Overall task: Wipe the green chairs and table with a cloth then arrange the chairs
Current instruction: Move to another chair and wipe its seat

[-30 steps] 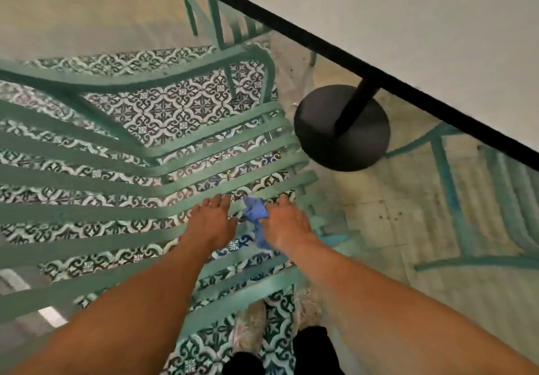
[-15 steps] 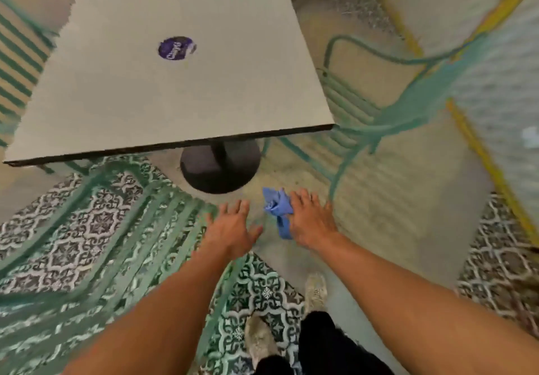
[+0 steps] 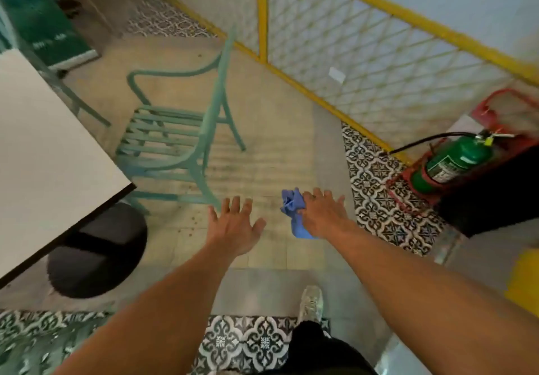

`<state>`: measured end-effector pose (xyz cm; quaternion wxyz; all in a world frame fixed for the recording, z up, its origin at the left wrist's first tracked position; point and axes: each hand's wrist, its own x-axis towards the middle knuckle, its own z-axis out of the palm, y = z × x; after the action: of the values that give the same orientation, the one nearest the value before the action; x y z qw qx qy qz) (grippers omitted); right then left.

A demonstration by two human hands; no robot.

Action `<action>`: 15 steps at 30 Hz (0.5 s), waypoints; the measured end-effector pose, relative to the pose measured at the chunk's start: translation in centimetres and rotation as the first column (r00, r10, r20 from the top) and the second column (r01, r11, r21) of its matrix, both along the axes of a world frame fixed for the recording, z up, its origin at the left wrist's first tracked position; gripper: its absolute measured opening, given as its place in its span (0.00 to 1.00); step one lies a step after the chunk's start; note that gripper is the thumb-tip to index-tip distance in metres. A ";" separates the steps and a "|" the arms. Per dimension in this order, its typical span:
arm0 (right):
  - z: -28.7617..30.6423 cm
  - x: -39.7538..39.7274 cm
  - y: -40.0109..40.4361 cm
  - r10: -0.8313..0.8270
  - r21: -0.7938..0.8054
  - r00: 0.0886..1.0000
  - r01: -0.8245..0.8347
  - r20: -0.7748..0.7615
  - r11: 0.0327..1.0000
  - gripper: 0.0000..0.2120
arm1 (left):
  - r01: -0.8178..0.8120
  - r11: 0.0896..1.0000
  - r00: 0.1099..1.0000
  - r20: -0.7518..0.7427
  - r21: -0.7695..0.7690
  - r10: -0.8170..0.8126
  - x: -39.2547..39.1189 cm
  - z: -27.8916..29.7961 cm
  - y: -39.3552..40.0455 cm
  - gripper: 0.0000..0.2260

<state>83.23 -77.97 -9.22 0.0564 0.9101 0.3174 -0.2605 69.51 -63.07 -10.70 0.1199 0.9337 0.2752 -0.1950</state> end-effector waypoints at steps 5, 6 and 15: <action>1.4 8.7 -2.5 -0.034 0.001 0.999 0.034 0.024 0.999 0.21 | 0.047 0.999 0.999 -0.027 0.023 -0.046 9.4 0.6 -1.6 0.32; 1.6 10.4 -2.7 -0.038 0.009 0.999 0.038 0.024 0.999 0.21 | 0.049 0.998 0.998 -0.028 0.030 -0.048 11.2 0.7 -1.7 0.32; 3.4 23.7 -0.4 -0.041 0.033 0.998 0.039 0.057 0.999 0.19 | 0.085 0.995 0.996 0.010 0.050 -0.086 26.8 2.0 0.1 0.31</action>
<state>106.96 -78.36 -5.77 0.0459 0.9241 0.3013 -0.2304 96.27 -62.99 -8.71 0.0900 0.9485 0.2390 -0.1875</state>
